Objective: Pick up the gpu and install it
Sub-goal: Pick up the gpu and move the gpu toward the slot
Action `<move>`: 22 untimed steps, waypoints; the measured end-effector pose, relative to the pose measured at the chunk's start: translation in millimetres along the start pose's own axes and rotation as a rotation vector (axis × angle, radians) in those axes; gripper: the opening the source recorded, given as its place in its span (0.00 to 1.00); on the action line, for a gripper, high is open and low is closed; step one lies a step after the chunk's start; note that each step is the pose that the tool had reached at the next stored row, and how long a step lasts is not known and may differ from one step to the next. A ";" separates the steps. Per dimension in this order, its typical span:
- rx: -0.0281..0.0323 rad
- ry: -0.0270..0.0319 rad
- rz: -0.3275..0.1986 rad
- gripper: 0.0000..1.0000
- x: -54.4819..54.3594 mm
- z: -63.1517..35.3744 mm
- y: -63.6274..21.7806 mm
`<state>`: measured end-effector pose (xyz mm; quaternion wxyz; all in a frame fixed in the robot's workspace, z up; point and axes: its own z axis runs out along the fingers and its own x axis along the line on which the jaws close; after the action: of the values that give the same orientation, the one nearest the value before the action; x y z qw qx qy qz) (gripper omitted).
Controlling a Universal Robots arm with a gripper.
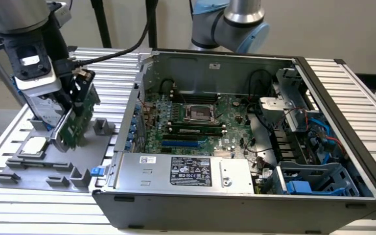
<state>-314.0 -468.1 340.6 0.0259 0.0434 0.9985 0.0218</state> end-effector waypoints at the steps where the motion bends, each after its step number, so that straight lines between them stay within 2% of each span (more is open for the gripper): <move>1: 0.0001 0.0001 0.000 0.27 -1.1 -4.3 0.3; 9: -0.0008 0.0003 -0.003 0.27 -19.4 -39.6 3.3; 16: -0.0047 0.0029 -0.007 0.27 -45.5 -70.1 6.9; 22: -0.0049 0.0100 -0.007 0.27 -73.8 -92.4 10.4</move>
<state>-244.7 -468.1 436.9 0.0211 0.0397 0.9987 0.0244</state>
